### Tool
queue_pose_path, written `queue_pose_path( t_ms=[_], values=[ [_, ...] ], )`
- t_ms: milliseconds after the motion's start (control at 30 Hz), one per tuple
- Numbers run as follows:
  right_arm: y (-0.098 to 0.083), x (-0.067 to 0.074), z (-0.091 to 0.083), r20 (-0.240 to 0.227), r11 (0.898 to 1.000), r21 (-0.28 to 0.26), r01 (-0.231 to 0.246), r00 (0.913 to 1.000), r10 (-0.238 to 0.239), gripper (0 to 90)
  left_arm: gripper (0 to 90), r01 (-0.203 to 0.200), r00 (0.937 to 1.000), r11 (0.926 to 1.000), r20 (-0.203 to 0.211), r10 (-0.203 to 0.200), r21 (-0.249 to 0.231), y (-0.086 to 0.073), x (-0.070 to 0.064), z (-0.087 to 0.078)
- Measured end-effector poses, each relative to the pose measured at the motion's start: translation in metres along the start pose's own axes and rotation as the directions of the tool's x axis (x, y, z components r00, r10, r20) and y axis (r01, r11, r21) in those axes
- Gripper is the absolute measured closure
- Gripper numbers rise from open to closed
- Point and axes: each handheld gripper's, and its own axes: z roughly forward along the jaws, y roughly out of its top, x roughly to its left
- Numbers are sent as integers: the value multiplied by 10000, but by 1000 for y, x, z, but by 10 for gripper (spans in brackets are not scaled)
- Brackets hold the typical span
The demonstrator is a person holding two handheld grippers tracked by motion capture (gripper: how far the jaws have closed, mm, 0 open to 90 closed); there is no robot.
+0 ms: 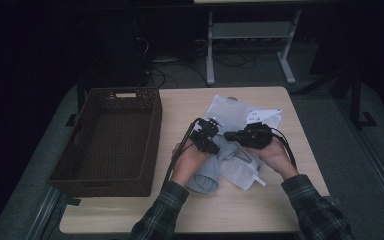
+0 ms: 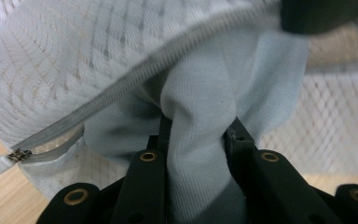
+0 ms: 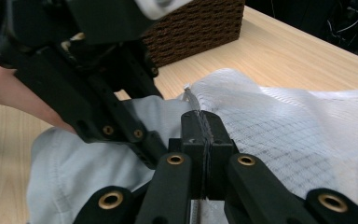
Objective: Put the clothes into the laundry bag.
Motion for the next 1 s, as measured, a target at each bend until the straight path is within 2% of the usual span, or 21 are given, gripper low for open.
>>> queue_pose_path(
  t_ms=[233, 500, 700, 900, 933, 1000],
  values=[
    [-5, -2, 5, -50, 9997, 218, -110, 9999, 111, 889, 727, 261, 9996, 9996, 91, -260, -63, 4, 0, 16],
    [-12, -6, 8, 25, 9988, 432, -223, 9998, 222, 888, 632, 263, 9990, 9986, 362, -247, -458, -1, 3, 26],
    [-13, -8, 6, 89, 9987, 415, -282, 9996, 278, 889, 426, 63, 9971, 9980, 757, -16, -623, -9, 4, 24],
    [-13, -8, 6, 136, 9987, 455, -249, 9996, 243, 889, 199, -78, 9989, 9968, 459, 115, -801, -19, 4, 10],
    [-13, -8, 6, 141, 9987, 459, -232, 9996, 226, 889, 169, -74, 9993, 9964, 358, 104, -840, -22, 3, 7],
    [-13, -8, 6, 153, 9985, 490, -260, 9996, 253, 889, 140, -112, 9990, 9961, 415, 149, -875, -27, 2, 1]
  ],
)
